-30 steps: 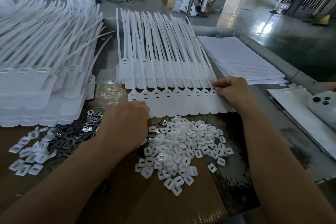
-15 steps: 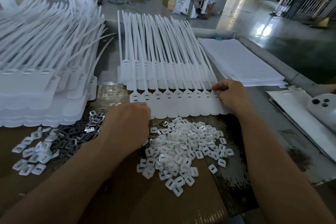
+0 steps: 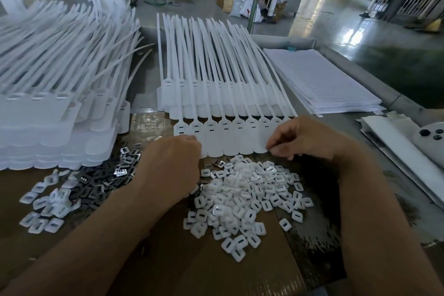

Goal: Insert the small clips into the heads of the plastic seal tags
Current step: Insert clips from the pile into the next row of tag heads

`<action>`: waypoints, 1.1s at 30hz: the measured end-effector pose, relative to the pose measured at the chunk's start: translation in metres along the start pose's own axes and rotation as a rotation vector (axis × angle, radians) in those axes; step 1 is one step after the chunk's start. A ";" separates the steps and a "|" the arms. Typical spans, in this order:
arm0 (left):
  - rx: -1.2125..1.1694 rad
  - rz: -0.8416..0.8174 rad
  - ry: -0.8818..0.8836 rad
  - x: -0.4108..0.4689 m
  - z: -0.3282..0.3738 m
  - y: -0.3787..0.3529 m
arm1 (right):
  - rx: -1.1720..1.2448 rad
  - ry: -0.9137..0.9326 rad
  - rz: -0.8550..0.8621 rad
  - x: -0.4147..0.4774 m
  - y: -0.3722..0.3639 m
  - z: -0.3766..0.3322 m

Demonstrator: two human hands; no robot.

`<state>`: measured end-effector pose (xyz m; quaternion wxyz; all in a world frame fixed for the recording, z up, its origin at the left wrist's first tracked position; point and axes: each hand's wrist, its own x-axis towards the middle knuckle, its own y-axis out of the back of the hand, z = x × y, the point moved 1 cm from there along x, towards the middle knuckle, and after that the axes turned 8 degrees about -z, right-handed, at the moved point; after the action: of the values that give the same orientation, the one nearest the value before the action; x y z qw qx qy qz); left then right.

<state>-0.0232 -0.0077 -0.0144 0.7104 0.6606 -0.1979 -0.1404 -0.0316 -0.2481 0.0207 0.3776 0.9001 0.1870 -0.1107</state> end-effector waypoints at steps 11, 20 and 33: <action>0.001 -0.024 0.002 0.000 -0.001 -0.003 | -0.135 -0.040 -0.119 0.003 -0.011 -0.004; -0.021 -0.080 0.006 0.002 0.000 -0.003 | -0.070 0.022 -0.174 -0.002 -0.008 -0.004; -0.004 -0.047 -0.004 -0.002 0.002 -0.001 | 0.236 0.097 0.256 0.004 0.004 0.010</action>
<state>-0.0253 -0.0087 -0.0157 0.7079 0.6633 -0.1837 -0.1587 -0.0270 -0.2573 0.0148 0.2708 0.9589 0.0746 -0.0391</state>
